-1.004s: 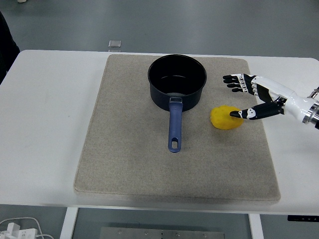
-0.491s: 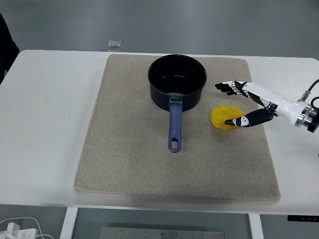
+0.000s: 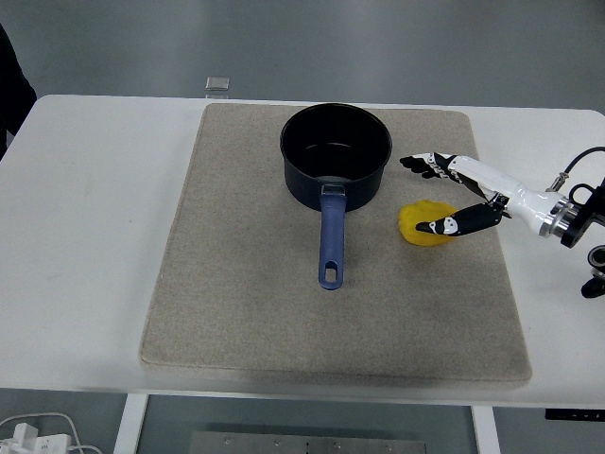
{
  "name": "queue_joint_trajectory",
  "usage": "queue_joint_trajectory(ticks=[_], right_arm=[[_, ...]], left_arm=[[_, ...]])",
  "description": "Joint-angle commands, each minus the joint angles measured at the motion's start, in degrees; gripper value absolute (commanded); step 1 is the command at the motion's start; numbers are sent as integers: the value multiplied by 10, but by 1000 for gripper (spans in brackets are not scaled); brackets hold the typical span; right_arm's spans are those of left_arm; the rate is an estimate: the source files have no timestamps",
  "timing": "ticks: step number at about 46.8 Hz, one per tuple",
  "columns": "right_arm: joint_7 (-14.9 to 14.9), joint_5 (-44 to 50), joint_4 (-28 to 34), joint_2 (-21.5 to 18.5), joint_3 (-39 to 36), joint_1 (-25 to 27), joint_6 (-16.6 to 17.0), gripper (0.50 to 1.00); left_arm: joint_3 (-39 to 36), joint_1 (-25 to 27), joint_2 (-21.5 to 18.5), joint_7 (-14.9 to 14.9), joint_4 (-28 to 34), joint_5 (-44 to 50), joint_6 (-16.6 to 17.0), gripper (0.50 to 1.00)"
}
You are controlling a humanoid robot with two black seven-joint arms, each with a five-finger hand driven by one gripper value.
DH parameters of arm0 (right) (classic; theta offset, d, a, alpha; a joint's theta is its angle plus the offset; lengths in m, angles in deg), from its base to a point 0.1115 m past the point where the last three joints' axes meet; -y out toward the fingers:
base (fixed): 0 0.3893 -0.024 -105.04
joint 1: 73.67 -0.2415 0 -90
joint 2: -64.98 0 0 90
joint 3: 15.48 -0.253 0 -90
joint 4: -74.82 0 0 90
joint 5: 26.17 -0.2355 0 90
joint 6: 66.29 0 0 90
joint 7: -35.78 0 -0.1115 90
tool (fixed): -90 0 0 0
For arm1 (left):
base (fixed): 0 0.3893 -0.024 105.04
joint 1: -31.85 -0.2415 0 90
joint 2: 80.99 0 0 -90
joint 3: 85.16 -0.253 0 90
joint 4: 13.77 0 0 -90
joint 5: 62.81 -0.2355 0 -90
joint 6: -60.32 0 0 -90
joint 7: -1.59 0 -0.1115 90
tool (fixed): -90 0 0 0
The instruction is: Put the potato in the blue pot
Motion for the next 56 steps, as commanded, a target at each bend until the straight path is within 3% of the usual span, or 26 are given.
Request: queue_joint_trajectory(ticks=[1, 29, 45, 47, 51, 56], right_arm=[[-6, 3, 9, -7, 0, 1, 1, 921], [-8, 10, 38, -18, 12, 16, -15, 909], [-5, 10, 40, -18, 12, 22, -12, 825], [-5, 10, 40, -18, 12, 24, -11, 783], [-5, 9, 40, -18, 17, 25, -11, 754], [-6, 9, 40, -17, 22, 24, -12, 678]], left_arm=[[0, -1, 0, 0, 0, 0, 0, 999], [1, -1, 0, 0, 0, 1, 0, 999], [0, -1, 0, 0, -3, 1, 0, 999], [0, -1, 0, 0, -3, 1, 0, 999], [0, -1, 0, 0, -3, 1, 0, 999], [0, -1, 0, 0, -3, 1, 0, 999]])
